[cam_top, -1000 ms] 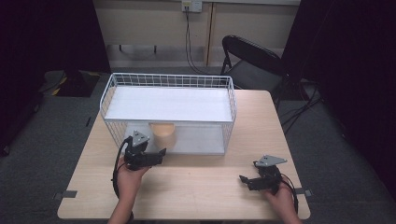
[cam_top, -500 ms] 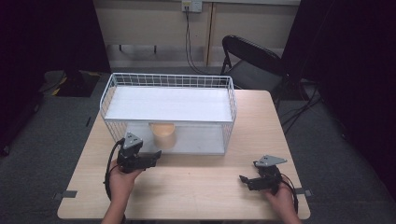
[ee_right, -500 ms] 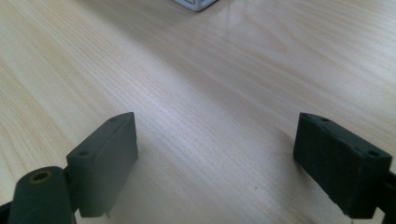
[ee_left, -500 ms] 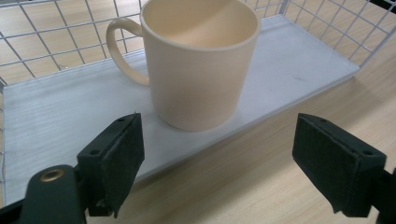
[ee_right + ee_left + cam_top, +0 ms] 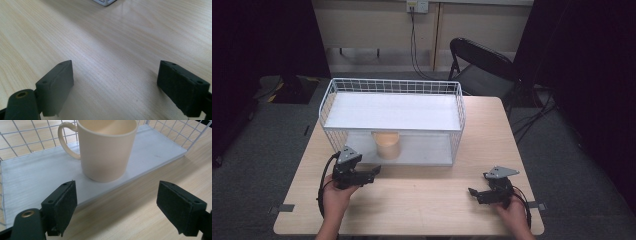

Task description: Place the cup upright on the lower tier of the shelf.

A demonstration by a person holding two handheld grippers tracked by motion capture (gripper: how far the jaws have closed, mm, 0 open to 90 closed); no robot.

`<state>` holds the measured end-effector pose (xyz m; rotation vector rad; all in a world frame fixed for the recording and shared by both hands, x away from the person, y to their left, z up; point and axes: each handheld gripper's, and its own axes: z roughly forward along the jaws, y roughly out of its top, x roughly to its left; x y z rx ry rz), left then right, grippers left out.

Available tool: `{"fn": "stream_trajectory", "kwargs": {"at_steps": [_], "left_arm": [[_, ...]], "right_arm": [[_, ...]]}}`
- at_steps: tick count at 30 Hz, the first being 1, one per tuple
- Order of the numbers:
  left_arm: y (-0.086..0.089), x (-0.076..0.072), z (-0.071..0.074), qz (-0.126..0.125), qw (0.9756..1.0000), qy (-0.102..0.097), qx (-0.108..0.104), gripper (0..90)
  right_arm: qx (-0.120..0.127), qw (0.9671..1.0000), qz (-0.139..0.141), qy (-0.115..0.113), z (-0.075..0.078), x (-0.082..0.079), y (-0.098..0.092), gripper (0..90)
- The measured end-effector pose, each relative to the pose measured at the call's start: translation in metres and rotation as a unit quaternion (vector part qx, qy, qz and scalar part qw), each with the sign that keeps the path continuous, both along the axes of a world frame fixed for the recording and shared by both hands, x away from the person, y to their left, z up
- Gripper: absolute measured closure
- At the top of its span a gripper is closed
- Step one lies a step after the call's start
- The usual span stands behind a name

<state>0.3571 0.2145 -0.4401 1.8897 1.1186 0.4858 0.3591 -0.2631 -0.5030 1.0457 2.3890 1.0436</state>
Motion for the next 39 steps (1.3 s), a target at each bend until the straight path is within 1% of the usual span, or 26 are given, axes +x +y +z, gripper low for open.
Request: {"fn": "stream_trajectory", "kwargs": {"at_steps": [3,4,6,7,8,10,12,13,15,19,21,25,28,30,31,32,34,35,36,38,39], "left_arm": [[0.005,-0.002,-0.001,0.000,1.0000,0.001,-0.004,16.7],[0.006,-0.003,-0.002,0.002,0.9999,0.001,-0.010,16.8],[0.008,-0.004,-0.004,0.003,0.9999,0.004,-0.011,16.8],[0.009,-0.004,-0.005,0.001,0.9999,0.004,-0.011,16.8],[0.009,-0.005,-0.006,0.000,1.0000,0.005,-0.005,16.8],[0.011,-0.007,-0.009,-0.006,1.0000,0.002,0.001,16.9],[0.013,-0.008,-0.009,-0.007,1.0000,0.002,0.000,17.0],[0.014,-0.009,-0.011,-0.008,0.9999,0.002,-0.006,16.9],[0.016,-0.010,-0.012,-0.010,1.0000,-0.001,-0.003,16.9],[0.022,-0.013,-0.016,-0.009,0.9999,0.005,0.002,16.9],[0.026,-0.015,-0.020,-0.008,0.9999,0.007,-0.001,16.9],[0.030,-0.016,-0.024,-0.010,0.9999,0.008,0.001,16.7],[0.033,-0.017,-0.028,-0.011,0.9998,0.013,0.001,16.7],[0.035,-0.017,-0.031,-0.009,0.9998,0.015,0.007,17.1],[0.037,-0.017,-0.032,-0.012,0.9998,0.016,0.008,17.1],[0.038,-0.017,-0.033,-0.013,0.9998,0.015,0.005,16.9],[0.040,-0.018,-0.036,-0.016,0.9996,0.022,0.003,16.8],[0.042,-0.018,-0.039,-0.018,0.9994,0.030,0.004,16.6],[0.042,-0.018,-0.039,-0.018,0.9994,0.030,0.004,16.6],[0.043,-0.019,-0.044,-0.022,0.9990,0.033,0.019,16.6],[0.043,-0.019,-0.044,-0.022,0.9990,0.033,0.019,16.6]], "right_arm": [[0.000,1.0000,0.000,0.000,0.000,0.000,0.000,13.0],[0.000,1.0000,0.000,0.000,0.000,0.000,0.000,13.0],[0.000,1.0000,0.000,0.000,0.000,0.000,0.000,13.0],[0.000,1.0000,0.000,0.000,0.000,0.000,0.000,13.0],[0.000,1.0000,0.000,0.000,0.000,0.000,0.000,13.0],[0.000,1.0000,-0.001,0.000,0.000,0.000,0.000,13.0],[0.000,1.0000,-0.001,0.000,0.000,0.000,0.000,13.0],[0.000,1.0000,-0.001,0.000,0.000,0.000,0.000,13.0],[0.000,1.0000,-0.001,0.000,0.000,0.000,0.000,13.0],[0.000,1.0000,0.000,0.000,0.000,0.000,0.000,13.0],[0.000,1.0000,-0.001,0.000,0.000,0.000,0.000,13.0],[0.000,1.0000,-0.001,0.000,0.000,0.000,0.000,13.0],[0.000,1.0000,0.000,0.000,0.000,0.000,0.000,13.0],[0.000,1.0000,-0.001,0.000,0.000,0.000,0.000,13.0],[0.000,1.0000,-0.001,0.000,0.000,0.000,0.000,13.0],[0.000,1.0000,-0.001,0.000,0.000,0.000,0.000,13.1],[0.000,1.0000,0.000,0.000,0.000,0.000,0.000,13.0],[0.000,1.0000,-0.001,0.000,0.000,0.000,0.000,13.0],[0.000,1.0000,-0.001,0.000,0.000,0.000,0.000,13.0],[0.000,1.0000,-0.001,0.000,0.000,0.000,0.000,13.1],[0.000,1.0000,0.000,0.000,0.000,0.000,0.000,13.1]]}}
